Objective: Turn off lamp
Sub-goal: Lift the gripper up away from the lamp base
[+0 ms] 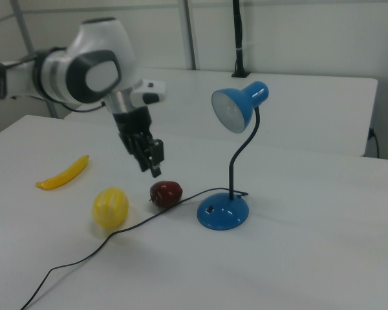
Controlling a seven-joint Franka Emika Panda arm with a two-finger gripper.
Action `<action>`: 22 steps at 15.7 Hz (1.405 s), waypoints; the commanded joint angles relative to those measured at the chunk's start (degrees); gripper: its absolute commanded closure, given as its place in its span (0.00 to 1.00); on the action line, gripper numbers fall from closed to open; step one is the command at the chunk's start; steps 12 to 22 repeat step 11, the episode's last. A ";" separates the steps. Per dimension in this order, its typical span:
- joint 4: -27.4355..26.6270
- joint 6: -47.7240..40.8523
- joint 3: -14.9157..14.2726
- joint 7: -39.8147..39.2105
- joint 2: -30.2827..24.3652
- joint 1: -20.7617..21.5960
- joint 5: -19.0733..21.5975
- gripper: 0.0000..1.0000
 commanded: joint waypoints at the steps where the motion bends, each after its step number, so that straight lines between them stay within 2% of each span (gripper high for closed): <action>1: -2.62 -5.17 -0.67 -6.70 -5.45 1.76 1.52 0.00; 7: -2.09 -12.64 -1.11 -9.69 -7.56 1.85 1.44 0.00; 11: -2.00 -13.18 -1.98 -11.46 -8.88 1.33 1.44 0.00; 22: -2.00 -13.18 -1.98 -11.46 -8.88 1.33 1.44 0.00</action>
